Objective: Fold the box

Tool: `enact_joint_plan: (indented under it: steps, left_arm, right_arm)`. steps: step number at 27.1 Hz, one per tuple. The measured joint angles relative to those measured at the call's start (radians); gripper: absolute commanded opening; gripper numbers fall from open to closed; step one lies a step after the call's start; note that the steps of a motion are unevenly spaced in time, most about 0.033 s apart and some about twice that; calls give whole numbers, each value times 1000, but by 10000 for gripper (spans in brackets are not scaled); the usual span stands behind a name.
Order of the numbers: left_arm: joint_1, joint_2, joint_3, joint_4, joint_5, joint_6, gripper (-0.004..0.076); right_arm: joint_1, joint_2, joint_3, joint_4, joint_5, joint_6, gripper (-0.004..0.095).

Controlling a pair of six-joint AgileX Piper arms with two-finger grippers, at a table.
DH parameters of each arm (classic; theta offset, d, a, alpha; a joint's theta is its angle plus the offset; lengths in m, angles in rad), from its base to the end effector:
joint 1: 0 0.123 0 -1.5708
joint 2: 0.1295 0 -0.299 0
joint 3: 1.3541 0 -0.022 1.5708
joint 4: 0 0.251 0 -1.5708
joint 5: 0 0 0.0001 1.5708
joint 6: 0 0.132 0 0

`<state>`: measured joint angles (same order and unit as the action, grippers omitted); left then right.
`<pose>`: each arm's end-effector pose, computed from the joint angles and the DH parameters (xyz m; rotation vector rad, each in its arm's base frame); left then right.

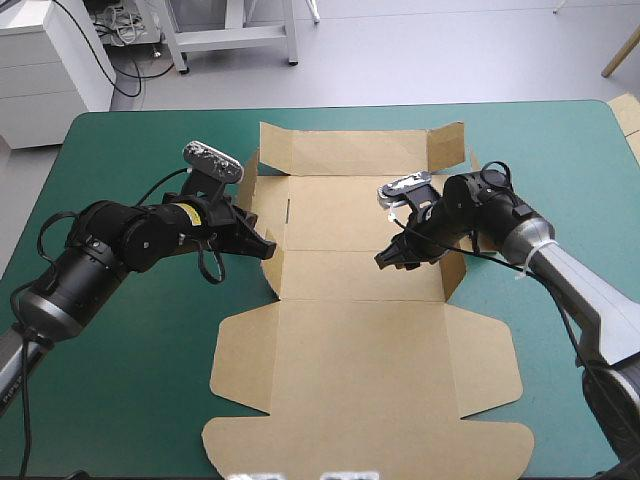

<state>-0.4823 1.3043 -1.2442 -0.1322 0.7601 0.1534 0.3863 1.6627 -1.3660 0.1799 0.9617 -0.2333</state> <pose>0.2668 -0.1532 0.3604 0.6630 2.2203 -0.3219 0.3330 0.1564 0.2641 -0.7404 2.6423 0.2733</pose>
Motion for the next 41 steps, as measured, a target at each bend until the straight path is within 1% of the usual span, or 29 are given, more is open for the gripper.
enact_joint_plan:
  steps: [28,34,38,39,41]
  left_arm:
    - [0,0,0,1,13,0,-8]
    - [0,0,0,0,14,0,-8]
    - [0,0,0,0,14,0,-8]
    - [0,0,0,0,14,0,-8]
    - [0,0,0,0,15,0,-8]
  right_arm:
    - [0,0,-1,0,12,0,412]
    - [0,-2,-54,0,62,0,412]
    - [0,-27,-148,-14,151,-7,412]
    - [0,-40,-178,-31,186,-9,412]
    - [0,-63,-211,-62,216,-7,412]
